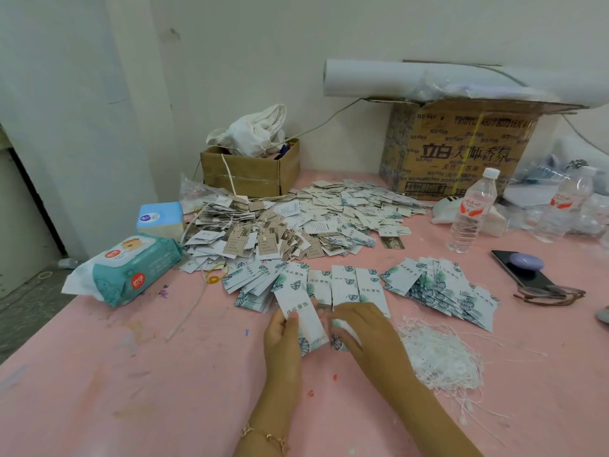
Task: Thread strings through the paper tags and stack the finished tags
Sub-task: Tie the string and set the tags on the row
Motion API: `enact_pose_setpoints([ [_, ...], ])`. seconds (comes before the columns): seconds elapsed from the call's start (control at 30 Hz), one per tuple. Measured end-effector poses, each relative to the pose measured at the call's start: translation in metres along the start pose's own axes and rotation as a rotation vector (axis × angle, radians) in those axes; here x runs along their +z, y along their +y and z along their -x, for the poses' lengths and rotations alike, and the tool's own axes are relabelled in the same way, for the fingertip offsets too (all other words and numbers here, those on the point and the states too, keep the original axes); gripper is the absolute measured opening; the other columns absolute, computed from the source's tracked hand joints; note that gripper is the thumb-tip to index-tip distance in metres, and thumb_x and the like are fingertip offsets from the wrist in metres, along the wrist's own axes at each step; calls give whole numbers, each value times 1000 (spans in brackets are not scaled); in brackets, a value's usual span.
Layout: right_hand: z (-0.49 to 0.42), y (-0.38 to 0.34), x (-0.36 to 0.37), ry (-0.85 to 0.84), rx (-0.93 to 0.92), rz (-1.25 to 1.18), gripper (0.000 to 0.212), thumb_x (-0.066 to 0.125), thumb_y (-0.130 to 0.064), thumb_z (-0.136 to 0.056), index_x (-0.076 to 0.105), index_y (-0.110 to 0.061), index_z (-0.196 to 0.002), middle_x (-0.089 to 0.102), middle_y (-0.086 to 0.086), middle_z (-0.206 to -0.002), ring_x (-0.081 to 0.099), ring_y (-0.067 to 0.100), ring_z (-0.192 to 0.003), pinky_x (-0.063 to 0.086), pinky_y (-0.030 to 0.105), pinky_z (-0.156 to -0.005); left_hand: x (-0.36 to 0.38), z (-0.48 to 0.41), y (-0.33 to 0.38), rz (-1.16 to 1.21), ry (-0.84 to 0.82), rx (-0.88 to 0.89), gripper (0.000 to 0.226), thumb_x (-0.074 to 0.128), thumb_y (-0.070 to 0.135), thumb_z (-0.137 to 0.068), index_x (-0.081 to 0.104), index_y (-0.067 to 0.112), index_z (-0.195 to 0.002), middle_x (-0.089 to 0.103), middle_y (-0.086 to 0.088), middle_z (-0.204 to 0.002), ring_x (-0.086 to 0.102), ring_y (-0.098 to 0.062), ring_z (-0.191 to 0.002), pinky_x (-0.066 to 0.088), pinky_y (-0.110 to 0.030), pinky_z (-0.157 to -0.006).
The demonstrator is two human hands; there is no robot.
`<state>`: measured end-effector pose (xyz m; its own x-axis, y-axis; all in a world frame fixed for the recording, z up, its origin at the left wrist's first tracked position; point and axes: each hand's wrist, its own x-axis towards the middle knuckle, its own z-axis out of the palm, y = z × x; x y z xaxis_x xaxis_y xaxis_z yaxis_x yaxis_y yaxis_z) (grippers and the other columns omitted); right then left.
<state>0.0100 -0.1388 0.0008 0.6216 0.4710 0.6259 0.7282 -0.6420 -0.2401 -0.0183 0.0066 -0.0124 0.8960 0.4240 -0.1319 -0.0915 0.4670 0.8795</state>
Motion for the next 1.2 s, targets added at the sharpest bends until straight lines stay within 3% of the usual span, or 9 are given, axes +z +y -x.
enact_pose_setpoints([
  [0.07,-11,3,2,7,125,105,31,70,-4,-83,67,-16,-112,66,-2,-113,59,21,-107,46,30,-89,-2,-2,-1,-39,54,31,25,48,11,-101,67,21,-114,75,0,-104,71,-18,-98,58,-37,-82],
  [0.13,-24,6,10,-88,231,171,42,62,-12,-90,55,-20,-131,57,-2,-133,46,24,-128,37,34,-101,-3,-3,-1,-44,80,37,26,50,10,-100,68,25,-110,76,9,-98,71,-6,-87,57,-21,-66],
  [0.2,-36,8,19,-191,300,157,52,54,-24,-97,36,-25,-145,40,-6,-149,23,17,-143,23,34,-111,-2,-2,0,-23,96,35,27,50,8,-99,68,27,-107,76,13,-92,71,-1,-80,53,-16,-58],
  [0.3,-52,5,31,-251,344,120,59,53,-33,-97,28,-26,-149,33,-2,-154,11,18,-147,11,32,-115,-2,-3,2,18,116,34,28,50,6,-98,68,26,-104,76,13,-86,70,-1,-73,52,-15,-55],
  [0.57,-57,10,37,-288,322,218,53,59,-34,-92,42,-28,-142,40,13,-149,19,20,-145,3,29,-115,-1,-3,1,17,109,4,28,50,6,-97,67,26,-105,76,11,-86,70,-2,-72,52,-17,-56],
  [0.83,-52,11,29,-250,325,186,35,61,-19,-89,65,-25,-123,47,12,-142,33,27,-136,24,29,-108,0,-1,3,38,122,-6,28,48,6,-97,68,25,-103,77,6,-82,71,-8,-67,51,-20,-51],
  [0.93,-51,9,28,-235,278,230,32,66,-9,-81,73,-22,-110,60,14,-126,47,31,-124,35,33,-99,1,0,4,55,90,-11,32,46,4,-97,67,25,-106,77,2,-87,74,-19,-77,55,-25,-57],
  [1.03,-53,0,24,-179,212,334,27,73,-3,-67,77,-19,-89,72,5,-86,65,26,-94,45,32,-80,1,0,2,15,72,-8,38,45,1,-96,66,31,-104,76,9,-88,71,-10,-77,54,-24,-58],
  [1.2,-55,-8,11,307,282,199,35,84,10,-57,77,-10,-86,60,5,-56,59,26,-59,48,35,-57,0,-2,-3,-68,4,-53,46,44,2,-87,65,32,-116,76,0,-99,70,-22,-91,55,-46,-81],
])
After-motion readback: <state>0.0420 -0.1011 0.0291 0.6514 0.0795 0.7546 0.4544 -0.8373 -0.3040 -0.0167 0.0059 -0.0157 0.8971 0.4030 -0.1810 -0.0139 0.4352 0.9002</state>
